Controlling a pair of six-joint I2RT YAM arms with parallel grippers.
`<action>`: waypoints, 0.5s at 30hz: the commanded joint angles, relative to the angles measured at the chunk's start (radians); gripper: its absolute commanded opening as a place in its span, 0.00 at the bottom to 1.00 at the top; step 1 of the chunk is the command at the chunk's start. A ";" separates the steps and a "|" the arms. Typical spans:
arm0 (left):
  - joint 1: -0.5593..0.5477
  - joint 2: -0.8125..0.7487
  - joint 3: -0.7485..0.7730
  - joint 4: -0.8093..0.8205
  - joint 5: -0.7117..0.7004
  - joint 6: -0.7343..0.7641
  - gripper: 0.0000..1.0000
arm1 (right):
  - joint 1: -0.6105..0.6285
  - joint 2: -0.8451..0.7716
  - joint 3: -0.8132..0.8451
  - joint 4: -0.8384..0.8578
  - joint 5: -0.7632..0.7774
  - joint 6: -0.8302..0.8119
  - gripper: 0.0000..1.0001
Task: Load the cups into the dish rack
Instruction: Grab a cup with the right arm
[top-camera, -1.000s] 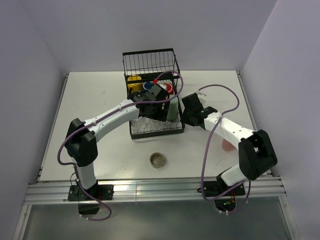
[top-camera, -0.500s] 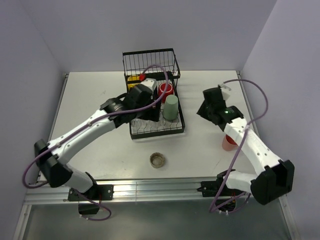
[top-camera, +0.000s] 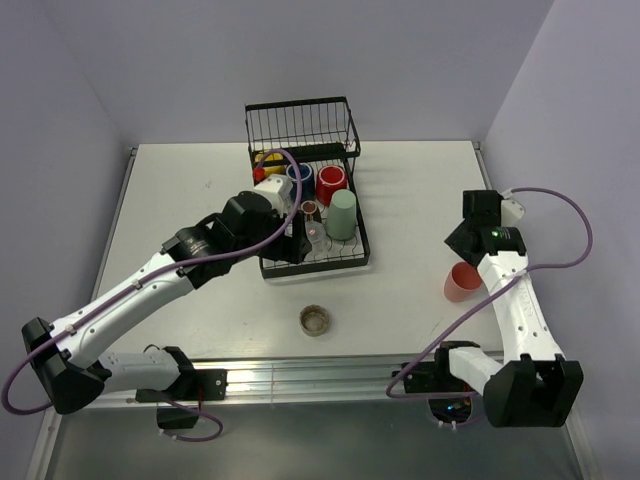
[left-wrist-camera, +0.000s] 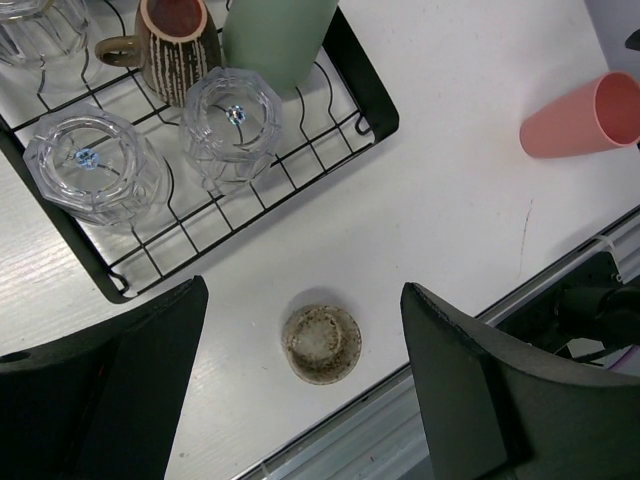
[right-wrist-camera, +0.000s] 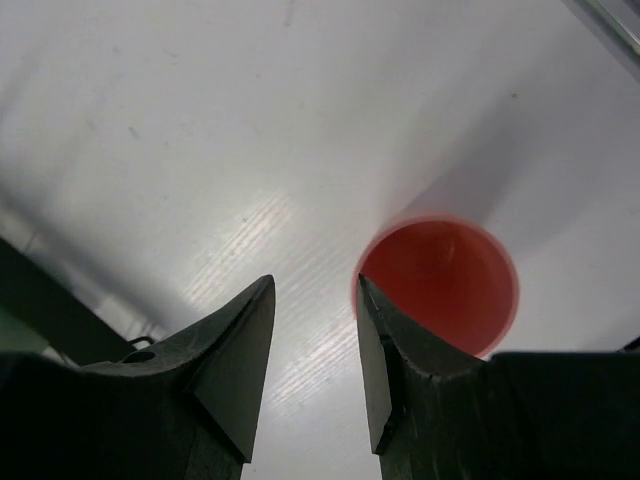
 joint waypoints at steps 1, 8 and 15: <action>-0.005 -0.037 -0.008 0.074 0.037 0.005 0.84 | -0.051 0.009 -0.010 -0.017 -0.030 -0.027 0.46; -0.005 -0.043 -0.014 0.089 0.052 0.007 0.85 | -0.094 0.047 -0.027 -0.028 -0.054 -0.027 0.46; -0.005 -0.039 -0.017 0.091 0.048 0.008 0.85 | -0.102 0.063 -0.050 -0.023 -0.071 -0.021 0.46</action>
